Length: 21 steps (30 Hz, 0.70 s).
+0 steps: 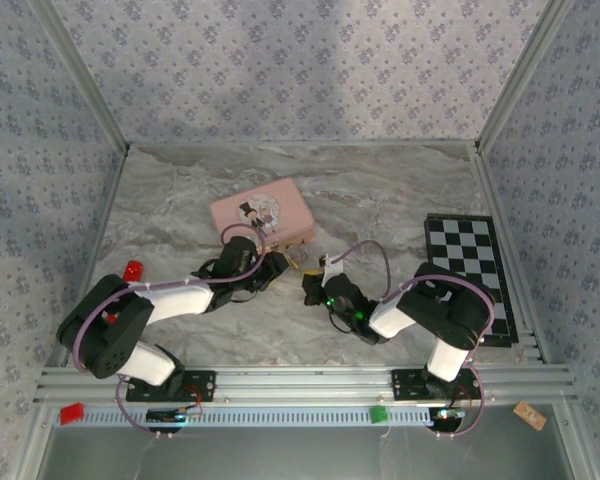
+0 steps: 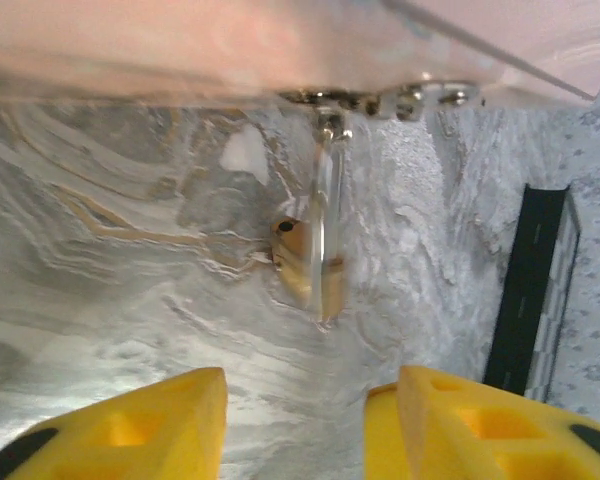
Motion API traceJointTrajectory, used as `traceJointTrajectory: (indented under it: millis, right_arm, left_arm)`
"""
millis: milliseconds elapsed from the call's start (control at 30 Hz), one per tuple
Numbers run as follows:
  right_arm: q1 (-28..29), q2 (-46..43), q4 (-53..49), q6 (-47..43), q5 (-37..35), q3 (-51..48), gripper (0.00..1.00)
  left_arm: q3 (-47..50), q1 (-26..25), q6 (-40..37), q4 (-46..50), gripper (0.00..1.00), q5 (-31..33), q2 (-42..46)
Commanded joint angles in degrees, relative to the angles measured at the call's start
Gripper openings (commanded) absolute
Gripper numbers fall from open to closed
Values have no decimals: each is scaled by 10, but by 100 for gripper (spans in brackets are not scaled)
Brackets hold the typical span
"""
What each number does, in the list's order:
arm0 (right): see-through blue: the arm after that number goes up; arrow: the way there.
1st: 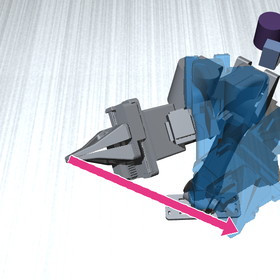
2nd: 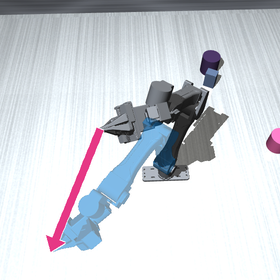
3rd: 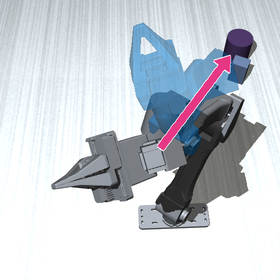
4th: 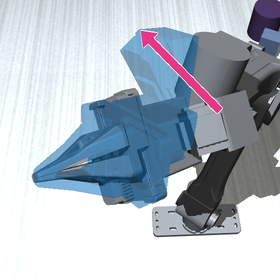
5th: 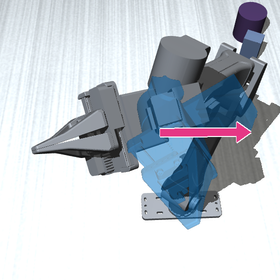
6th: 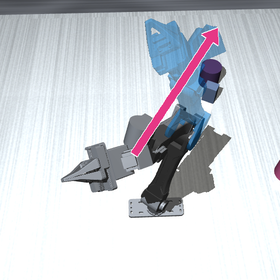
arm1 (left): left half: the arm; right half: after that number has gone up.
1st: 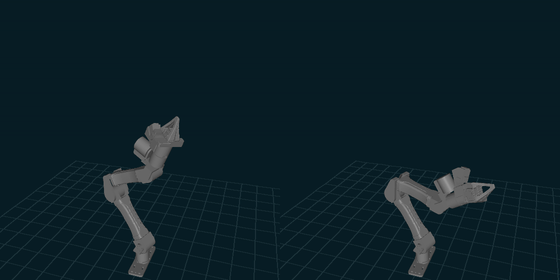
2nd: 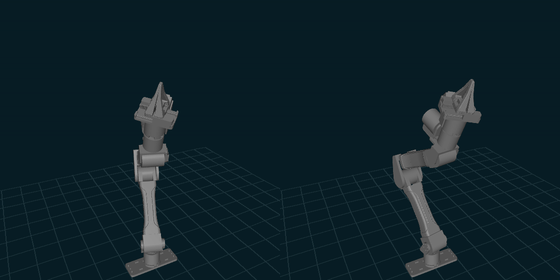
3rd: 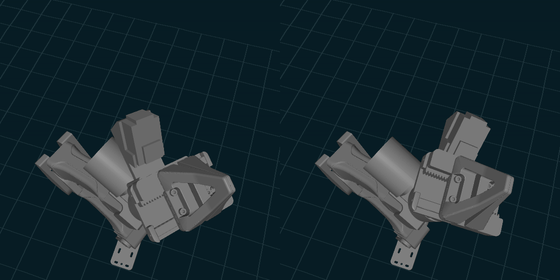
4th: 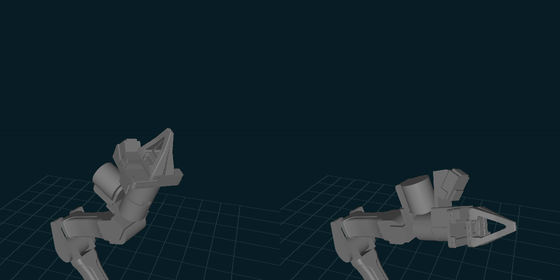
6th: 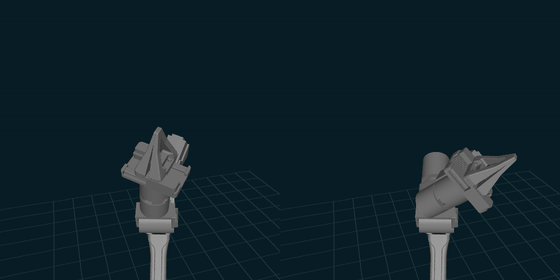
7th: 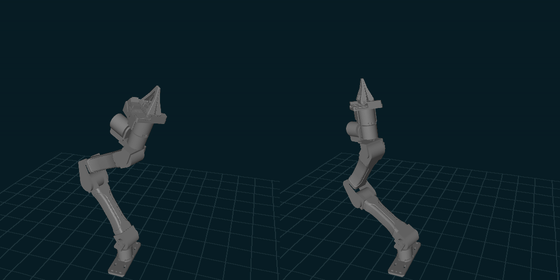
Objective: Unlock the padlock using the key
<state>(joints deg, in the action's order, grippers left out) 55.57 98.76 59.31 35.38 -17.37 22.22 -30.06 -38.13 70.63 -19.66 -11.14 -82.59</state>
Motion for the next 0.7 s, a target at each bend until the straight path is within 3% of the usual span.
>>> traceJointTrajectory:
  millis: [0,300,367,467,567,667]
  right_arm:
    - [1,-11,-1,19,-27,-5,0]
    - [-9,-32,-11,11,-5,-11,0]
    - [-36,-52,-32,-17,52,-11,7]
    - [-88,-99,-152,-67,154,20,18]
    - [-95,-131,-272,-164,170,60,32]
    - [-110,-138,-330,-228,180,85,37]
  left_arm:
    - [8,11,-17,40,55,5,29]
    - [9,36,-50,98,66,21,91]
    - [5,44,-70,127,66,29,113]
    - [2,68,-112,181,68,42,160]
    - [-6,94,-163,239,69,59,221]
    - [-31,109,-228,305,71,90,277]
